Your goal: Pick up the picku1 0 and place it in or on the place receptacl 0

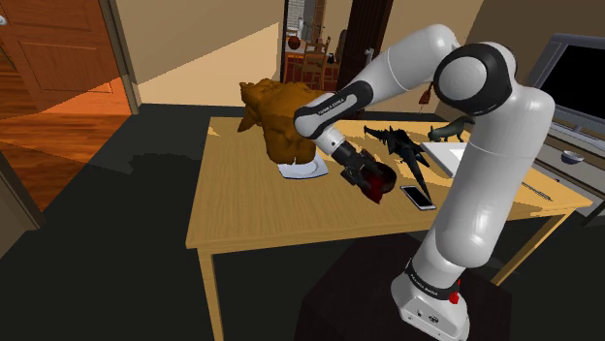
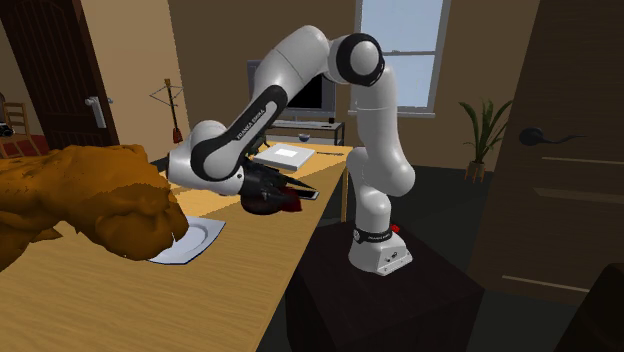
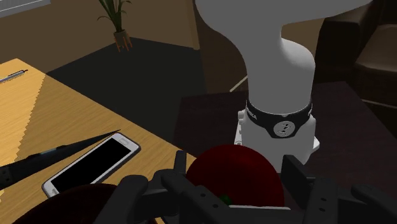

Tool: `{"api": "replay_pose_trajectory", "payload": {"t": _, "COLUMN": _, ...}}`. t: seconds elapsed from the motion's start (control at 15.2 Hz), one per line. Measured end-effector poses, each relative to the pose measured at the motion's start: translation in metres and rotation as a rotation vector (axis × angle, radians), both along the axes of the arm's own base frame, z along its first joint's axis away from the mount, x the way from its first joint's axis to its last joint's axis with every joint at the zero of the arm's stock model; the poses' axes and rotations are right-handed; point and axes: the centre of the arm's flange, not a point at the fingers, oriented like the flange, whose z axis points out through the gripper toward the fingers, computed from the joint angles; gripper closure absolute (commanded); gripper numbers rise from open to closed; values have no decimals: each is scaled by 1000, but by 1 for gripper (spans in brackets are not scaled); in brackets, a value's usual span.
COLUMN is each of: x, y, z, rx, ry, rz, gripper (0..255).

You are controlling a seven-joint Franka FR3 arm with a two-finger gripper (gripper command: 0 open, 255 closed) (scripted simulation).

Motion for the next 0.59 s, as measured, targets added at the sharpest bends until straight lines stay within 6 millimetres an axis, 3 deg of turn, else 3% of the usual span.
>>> {"api": "replay_pose_trajectory", "payload": {"t": 0.59, "x": 1, "y": 1, "z": 48, "rx": 0, "ry": 0, "rz": 0, "gripper": 255}}
